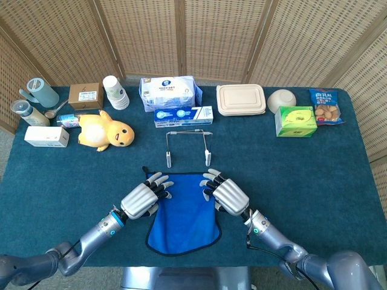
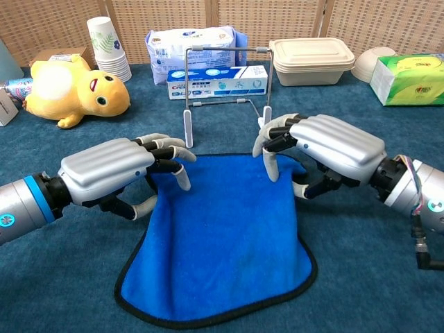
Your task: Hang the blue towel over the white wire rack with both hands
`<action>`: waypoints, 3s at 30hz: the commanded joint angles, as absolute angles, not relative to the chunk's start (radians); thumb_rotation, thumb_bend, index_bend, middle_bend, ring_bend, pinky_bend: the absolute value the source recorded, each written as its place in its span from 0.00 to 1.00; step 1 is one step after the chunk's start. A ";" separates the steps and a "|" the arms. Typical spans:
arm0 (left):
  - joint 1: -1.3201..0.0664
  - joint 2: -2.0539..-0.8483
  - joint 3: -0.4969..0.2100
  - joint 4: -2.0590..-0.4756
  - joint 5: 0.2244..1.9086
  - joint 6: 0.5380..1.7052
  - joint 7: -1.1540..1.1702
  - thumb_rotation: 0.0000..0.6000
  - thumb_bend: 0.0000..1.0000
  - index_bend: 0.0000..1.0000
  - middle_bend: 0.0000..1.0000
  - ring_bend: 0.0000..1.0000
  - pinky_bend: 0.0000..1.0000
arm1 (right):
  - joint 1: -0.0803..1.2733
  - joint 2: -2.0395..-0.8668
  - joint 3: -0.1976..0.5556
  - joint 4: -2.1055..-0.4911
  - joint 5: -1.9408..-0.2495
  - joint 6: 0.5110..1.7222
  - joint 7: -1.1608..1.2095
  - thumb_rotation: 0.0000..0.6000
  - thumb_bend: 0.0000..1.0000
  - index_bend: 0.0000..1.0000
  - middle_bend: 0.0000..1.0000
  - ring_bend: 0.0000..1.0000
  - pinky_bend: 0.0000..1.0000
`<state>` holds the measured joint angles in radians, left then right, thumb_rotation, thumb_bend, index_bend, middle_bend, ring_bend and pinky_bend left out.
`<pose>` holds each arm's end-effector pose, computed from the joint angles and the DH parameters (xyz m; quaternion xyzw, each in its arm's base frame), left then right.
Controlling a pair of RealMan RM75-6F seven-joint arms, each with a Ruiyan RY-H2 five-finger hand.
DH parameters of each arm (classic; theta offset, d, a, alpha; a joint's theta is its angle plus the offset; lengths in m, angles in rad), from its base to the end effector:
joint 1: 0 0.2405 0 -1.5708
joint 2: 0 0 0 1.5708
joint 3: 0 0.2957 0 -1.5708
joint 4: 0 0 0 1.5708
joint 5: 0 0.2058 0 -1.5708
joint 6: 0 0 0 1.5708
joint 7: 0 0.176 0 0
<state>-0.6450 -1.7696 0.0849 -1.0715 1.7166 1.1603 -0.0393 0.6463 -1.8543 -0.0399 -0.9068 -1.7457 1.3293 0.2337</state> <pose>-0.1943 0.3184 -0.1009 -0.8245 -0.2598 -0.4169 0.2809 -0.1805 -0.3361 -0.0897 0.7653 -0.2736 0.5118 0.2783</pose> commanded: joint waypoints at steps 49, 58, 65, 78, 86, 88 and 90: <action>-0.581 -1.609 0.026 -1.284 1.718 1.356 -0.091 1.00 0.66 0.82 0.41 0.25 0.03 | 0.637 -1.711 0.094 -1.259 -1.681 1.414 0.175 1.00 0.45 1.00 0.55 0.34 0.18; -0.570 -1.513 -0.030 -1.423 1.704 1.412 -0.088 1.00 0.65 0.82 0.42 0.26 0.04 | 0.639 -1.620 0.164 -1.428 -1.644 1.412 0.123 1.00 0.45 1.00 0.56 0.35 0.18; -0.561 -1.455 -0.068 -1.514 1.672 1.429 -0.106 1.00 0.65 0.82 0.43 0.26 0.04 | 0.643 -1.571 0.205 -1.513 -1.618 1.402 0.101 1.00 0.45 1.00 0.56 0.35 0.18; -0.585 -1.379 -0.185 -1.606 1.560 1.392 -0.146 1.00 0.65 0.82 0.43 0.26 0.04 | 0.687 -1.513 0.337 -1.590 -1.495 1.343 0.093 1.00 0.45 1.00 0.56 0.35 0.18; -0.617 -1.378 -0.251 -1.602 1.495 1.356 -0.162 1.00 0.65 0.82 0.43 0.26 0.04 | 0.718 -1.511 0.395 -1.585 -1.416 1.303 0.105 1.00 0.45 1.00 0.56 0.35 0.18; -0.625 -1.382 -0.264 -1.596 1.483 1.348 -0.165 1.00 0.64 0.82 0.43 0.26 0.04 | 0.726 -1.515 0.406 -1.579 -1.398 1.297 0.106 1.00 0.45 1.00 0.56 0.35 0.18; -0.632 -1.384 -0.274 -1.591 1.474 1.342 -0.167 1.00 0.64 0.82 0.43 0.26 0.04 | 0.732 -1.519 0.413 -1.573 -1.389 1.293 0.107 1.00 0.45 1.00 0.56 0.35 0.18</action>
<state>-0.6287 -1.3825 -0.2705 -1.5937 1.4773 1.3447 -0.1653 0.7288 -1.5167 0.4104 -1.5759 -1.3921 1.2961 0.1055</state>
